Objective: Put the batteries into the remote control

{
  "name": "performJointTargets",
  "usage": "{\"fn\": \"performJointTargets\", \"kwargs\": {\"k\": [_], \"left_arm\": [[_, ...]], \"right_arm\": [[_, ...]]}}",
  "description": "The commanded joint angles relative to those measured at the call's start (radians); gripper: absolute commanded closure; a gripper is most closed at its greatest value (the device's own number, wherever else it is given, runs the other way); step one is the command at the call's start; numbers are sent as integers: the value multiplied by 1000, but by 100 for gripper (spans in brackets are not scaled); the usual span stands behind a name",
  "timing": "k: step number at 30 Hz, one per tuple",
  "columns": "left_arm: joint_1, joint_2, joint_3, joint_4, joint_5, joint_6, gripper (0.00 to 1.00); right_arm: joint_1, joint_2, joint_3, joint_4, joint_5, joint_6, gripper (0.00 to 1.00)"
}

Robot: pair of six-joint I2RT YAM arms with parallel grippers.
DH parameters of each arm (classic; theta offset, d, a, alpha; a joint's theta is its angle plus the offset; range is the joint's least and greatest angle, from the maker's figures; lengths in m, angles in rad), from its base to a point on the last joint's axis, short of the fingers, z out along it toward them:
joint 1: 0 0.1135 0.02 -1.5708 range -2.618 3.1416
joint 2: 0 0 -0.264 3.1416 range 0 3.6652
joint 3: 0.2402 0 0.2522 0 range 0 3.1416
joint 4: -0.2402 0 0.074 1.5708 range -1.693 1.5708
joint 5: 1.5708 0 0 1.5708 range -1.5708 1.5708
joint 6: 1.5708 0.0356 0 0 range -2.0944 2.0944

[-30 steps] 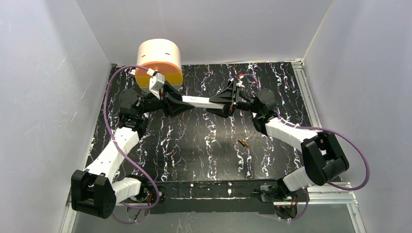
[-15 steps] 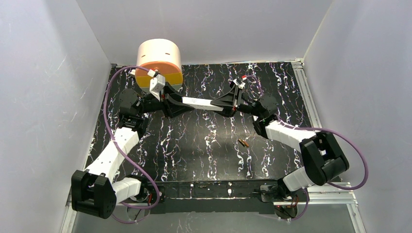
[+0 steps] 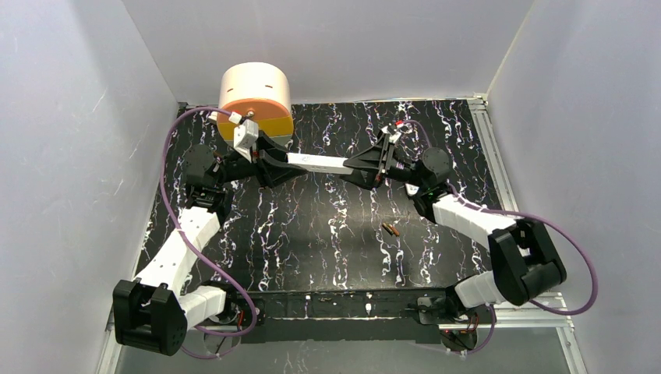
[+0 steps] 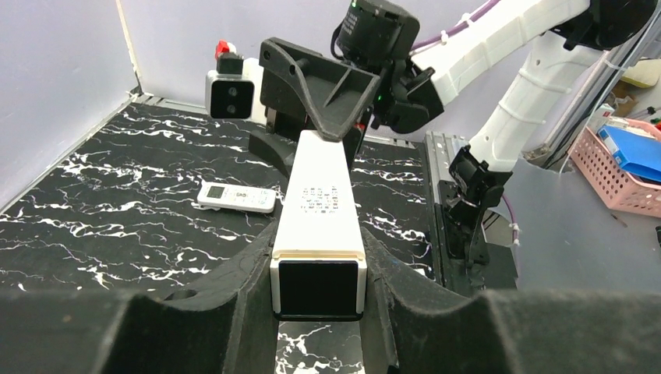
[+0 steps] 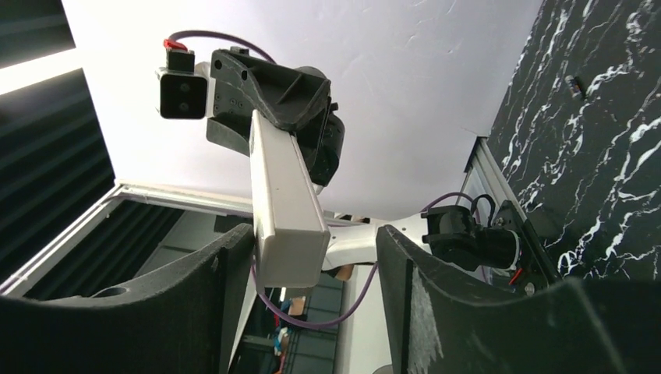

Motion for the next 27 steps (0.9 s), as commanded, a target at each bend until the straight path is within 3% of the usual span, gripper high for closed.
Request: {"fn": "performJointTargets", "kwargs": {"k": [1,4,8,11,21,27], "left_arm": [[4,-32,2,-14,14,67,100],[6,-36,2,-52,21,103,100],[6,-35,2,-70,28,116,100],[6,-35,2,-75,28,118,100],[7,-39,-3,-183,-3,213,100],[13,-56,-15,-343,-70,339,100]], "right_arm": [[-31,-99,37,-258,-1,-214,36],[-44,-135,108,-561,4,-402,40],[-46,-136,163,-701,-5,-505,47],[-47,-128,174,-702,-12,-508,56],[-52,-110,189,-650,-43,-374,98],[-101,-135,144,-606,2,-336,99]]}}
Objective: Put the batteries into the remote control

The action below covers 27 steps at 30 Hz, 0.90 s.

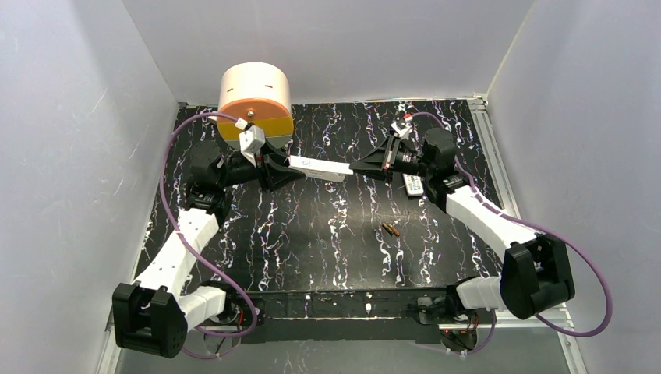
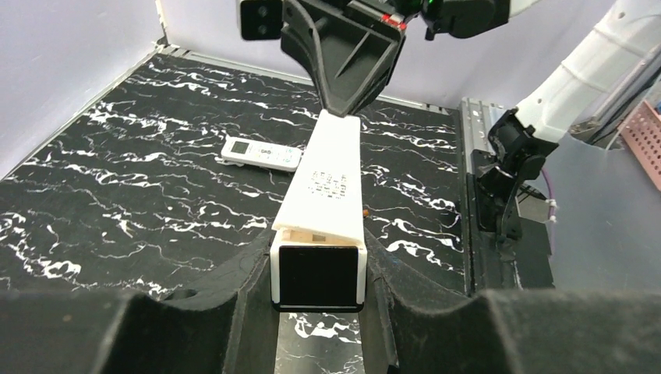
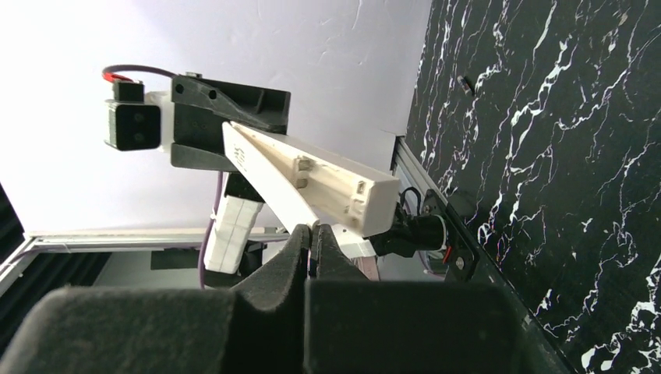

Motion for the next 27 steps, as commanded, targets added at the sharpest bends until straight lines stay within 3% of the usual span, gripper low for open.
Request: {"fn": "performJointTargets", "kwargs": {"k": [1,11,18,27], "left_arm": [[4,-46,-11,-117,-55,120,100],[5,-69,-5,-380,-208,288,100],[5,-40,54,-575,-229,357,100],[5,-71,42,-592,-189,365,100]], "right_arm": [[-35,-31,-16,65,37,33,99],[-98,-71,-104,151,154,36,99],[-99,-43,-79,-69,363,-190,99],[-57,143,-95,-88,467,-272,99]]}}
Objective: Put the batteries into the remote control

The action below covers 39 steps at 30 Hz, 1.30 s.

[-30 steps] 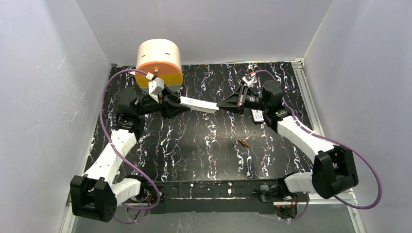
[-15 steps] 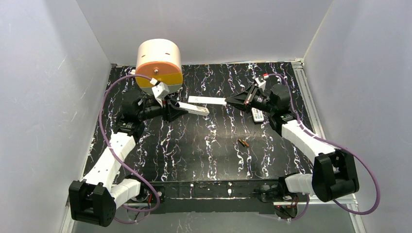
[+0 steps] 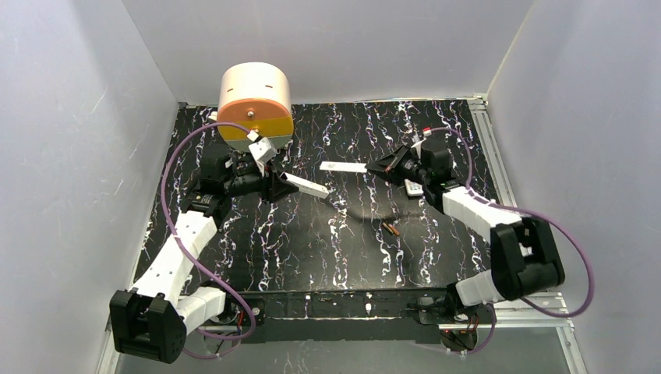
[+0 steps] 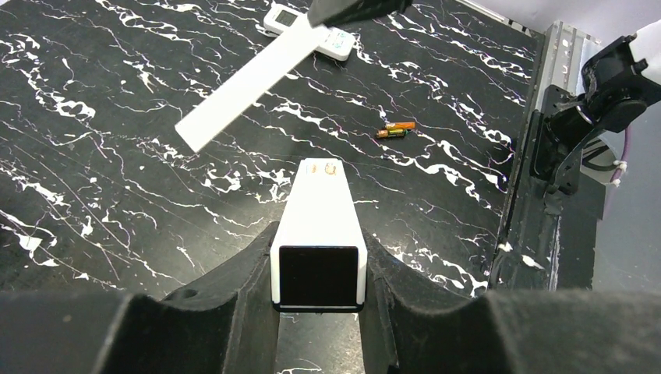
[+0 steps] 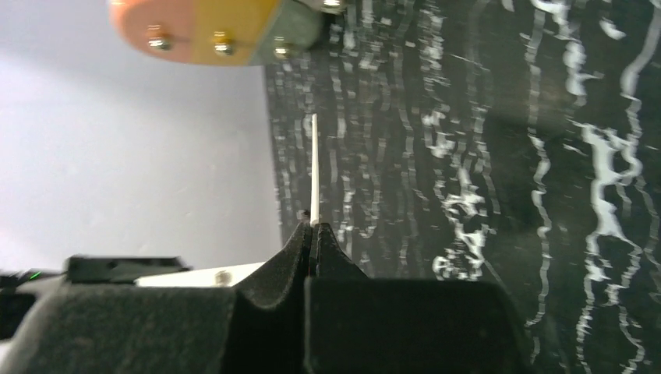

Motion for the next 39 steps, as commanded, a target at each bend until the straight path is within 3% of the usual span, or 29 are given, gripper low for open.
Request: {"fn": "performJointTargets", "kwargs": {"k": [1,13,16,20,24,27,30,33,36,39], "left_arm": [[3,-37,29,-14,40,15,100],[3,-55,25,31,63,-28,100],[3,-55,26,31,78,-31,100],[3,-58,33,25,87,-35,100],[3,-55,35,31,119,-61,100],[3,-37,50,61,192,-100,100],[0,-22,63,82,287,-136,100],[-7,-25,74,82,347,-166,100],[-7,-37,77,81,396,-164,100],[-9,-36,89,80,436,-172,100]], "right_arm": [[34,100,7,-28,78,-83,99],[76,247,8,-164,185,-241,96],[76,242,12,-217,187,-261,78],[76,200,91,-449,203,-317,43],[77,92,123,-527,226,-408,26],[76,7,146,-459,71,-540,23],[96,-76,167,-343,-148,-709,11],[109,-141,175,-237,-320,-775,3],[134,-155,181,-179,-439,-794,1],[195,-137,225,-236,-491,-867,1]]}}
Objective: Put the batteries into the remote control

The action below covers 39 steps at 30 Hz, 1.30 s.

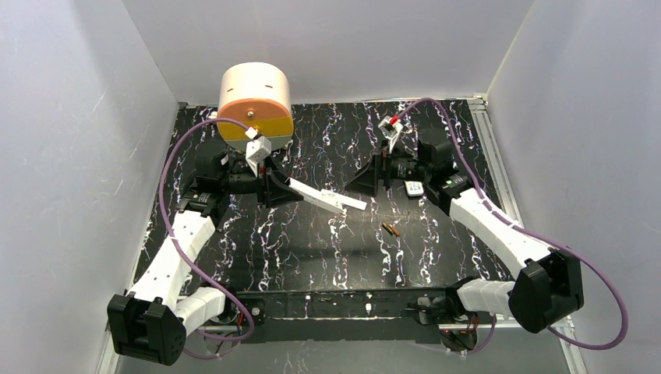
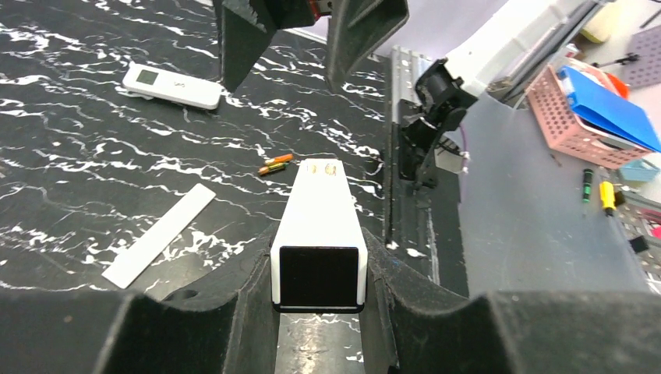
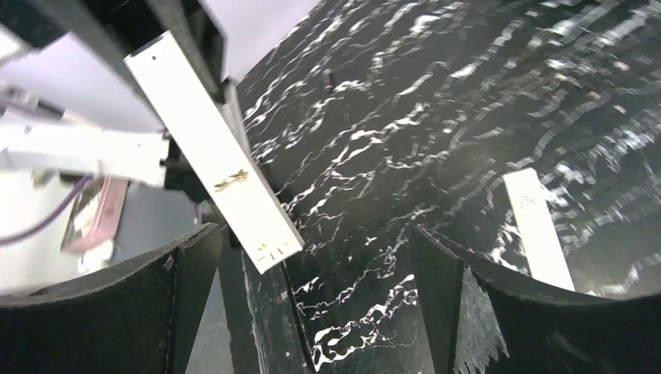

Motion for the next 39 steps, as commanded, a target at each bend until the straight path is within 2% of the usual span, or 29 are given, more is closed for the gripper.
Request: {"fn": "performJointTargets", "kwargs": {"k": [1,5,8,13,21,25,27,30,32,36,39], "left_arm": [[-8,-20,54,16,129,-26,100],[-9,-16,64,14,188,-32,100],[-8,-17,63,12,221,-34,100],[-9,-21,61,4,215,-27,100],[-9,-21,67,16,193,-42,100],[-8,-21,68,15,185,-51,100],[-9,-23,68,16,178,-52,100],[-9,-28,63,16,159,-53,92],[-8,-29,63,17,145,-56,79],[-9,-33,63,21,63,-89,43],[-9,-32,68,29,-33,-155,28]], "right_arm": [[83,27,76,-6,-183,-158,1],[154,59,123,-67,-218,-222,1],[183,79,142,-69,-264,-232,5],[219,108,192,-171,-286,-290,21],[257,135,239,-283,-252,-374,39],[267,145,252,-305,-235,-390,47],[269,150,259,-311,-228,-390,55],[269,160,279,-334,-223,-391,73],[269,165,288,-342,-214,-391,84],[269,156,288,-327,-187,-386,92],[269,139,280,-292,-149,-362,93]]}}
